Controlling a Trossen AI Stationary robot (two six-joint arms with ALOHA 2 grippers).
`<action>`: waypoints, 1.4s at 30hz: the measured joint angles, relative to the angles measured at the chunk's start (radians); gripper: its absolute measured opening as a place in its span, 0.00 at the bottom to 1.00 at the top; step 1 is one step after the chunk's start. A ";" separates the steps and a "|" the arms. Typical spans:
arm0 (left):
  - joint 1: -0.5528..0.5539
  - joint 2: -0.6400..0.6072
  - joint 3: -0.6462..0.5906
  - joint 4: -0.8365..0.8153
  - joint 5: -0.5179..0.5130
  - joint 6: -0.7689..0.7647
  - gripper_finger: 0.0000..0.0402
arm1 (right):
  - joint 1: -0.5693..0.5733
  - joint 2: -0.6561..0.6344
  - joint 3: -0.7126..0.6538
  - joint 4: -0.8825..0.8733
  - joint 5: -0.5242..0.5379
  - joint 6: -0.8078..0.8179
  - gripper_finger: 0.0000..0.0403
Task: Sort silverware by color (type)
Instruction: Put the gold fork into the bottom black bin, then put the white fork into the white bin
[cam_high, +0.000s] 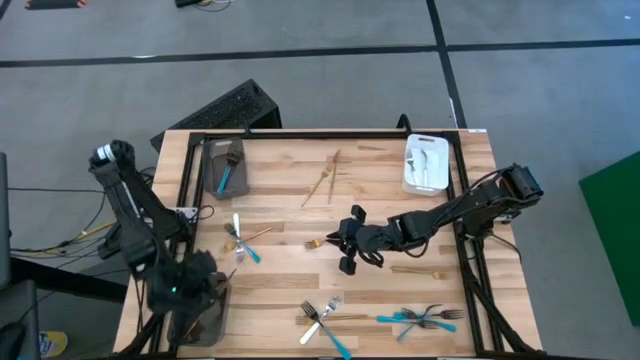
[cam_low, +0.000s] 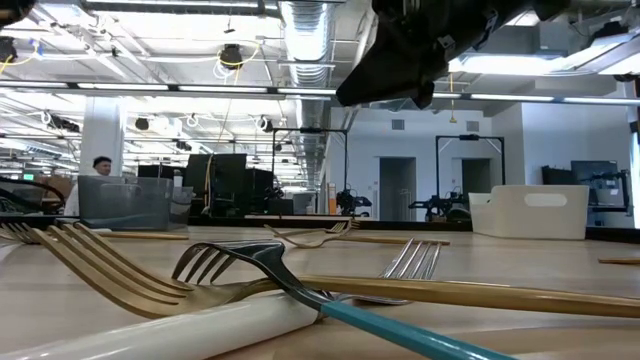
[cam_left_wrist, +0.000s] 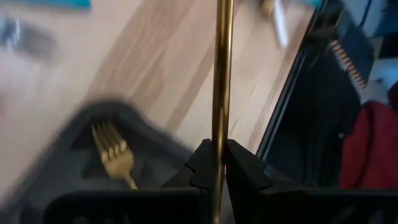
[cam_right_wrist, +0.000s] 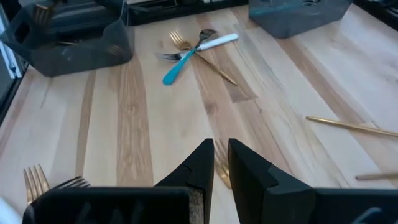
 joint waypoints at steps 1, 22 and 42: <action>-0.019 0.009 0.000 -0.009 0.000 -0.031 0.03 | 0.000 0.000 0.000 0.005 0.000 0.000 0.18; -0.038 0.059 -0.001 -0.259 0.022 -0.183 0.40 | -0.001 0.000 0.000 -0.013 -0.001 0.040 0.18; 0.217 0.061 -0.001 -0.003 -0.412 0.620 0.42 | 0.048 0.087 -0.001 0.052 -0.189 0.024 0.18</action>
